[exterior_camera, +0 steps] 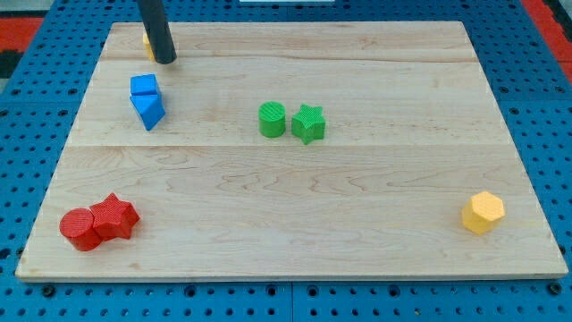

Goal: Move the blue cube to the top center of the board

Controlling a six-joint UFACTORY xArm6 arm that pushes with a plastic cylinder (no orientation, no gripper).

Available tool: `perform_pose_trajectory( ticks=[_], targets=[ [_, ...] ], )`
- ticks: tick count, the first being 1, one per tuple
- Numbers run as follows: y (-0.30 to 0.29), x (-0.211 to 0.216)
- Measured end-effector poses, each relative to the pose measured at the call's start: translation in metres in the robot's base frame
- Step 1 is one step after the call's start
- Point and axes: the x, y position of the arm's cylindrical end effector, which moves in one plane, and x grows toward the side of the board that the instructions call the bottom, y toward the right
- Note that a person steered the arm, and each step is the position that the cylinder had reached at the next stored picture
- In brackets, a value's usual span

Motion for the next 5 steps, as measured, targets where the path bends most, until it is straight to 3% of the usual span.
perform_pose_trajectory(
  ticks=[1, 2, 4, 5],
  targets=[
    [0.002, 0.030],
    [0.016, 0.004],
    [-0.094, 0.030],
    [-0.056, 0.058]
  ],
)
